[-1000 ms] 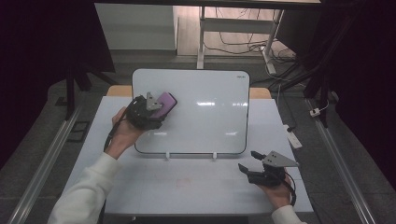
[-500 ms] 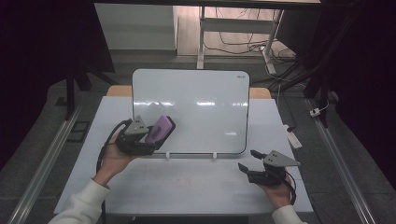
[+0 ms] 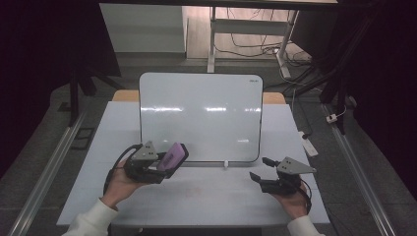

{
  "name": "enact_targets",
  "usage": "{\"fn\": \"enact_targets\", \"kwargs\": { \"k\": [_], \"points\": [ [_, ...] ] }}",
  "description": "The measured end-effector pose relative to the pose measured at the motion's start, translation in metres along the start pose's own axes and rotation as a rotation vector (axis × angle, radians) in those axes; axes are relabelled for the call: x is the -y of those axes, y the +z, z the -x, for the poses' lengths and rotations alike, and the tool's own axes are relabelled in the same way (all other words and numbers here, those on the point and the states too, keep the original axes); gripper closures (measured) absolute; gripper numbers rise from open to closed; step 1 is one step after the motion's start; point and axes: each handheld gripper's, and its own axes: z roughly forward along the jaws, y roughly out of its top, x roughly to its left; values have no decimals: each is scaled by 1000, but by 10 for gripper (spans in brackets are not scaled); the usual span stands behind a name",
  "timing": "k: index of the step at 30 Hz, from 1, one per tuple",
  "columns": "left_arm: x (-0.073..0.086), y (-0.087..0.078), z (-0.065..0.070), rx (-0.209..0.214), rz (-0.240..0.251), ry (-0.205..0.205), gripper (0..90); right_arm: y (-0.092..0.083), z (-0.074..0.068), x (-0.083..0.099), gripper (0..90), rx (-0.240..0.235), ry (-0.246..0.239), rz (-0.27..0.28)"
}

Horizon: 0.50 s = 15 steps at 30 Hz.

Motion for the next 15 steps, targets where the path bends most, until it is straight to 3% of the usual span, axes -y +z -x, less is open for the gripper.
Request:
{"fn": "enact_targets", "kwargs": {
  "k": [10, 15],
  "points": [
    [-1, 20, 11, 64, -49, 49, 408, 7, -7, -10, 261, -78, -14, -23],
    [-5, 32, 16, 108, -73, 82, 408, 16, -19, -25, 257, -156, -37, -38]
  ]
}}
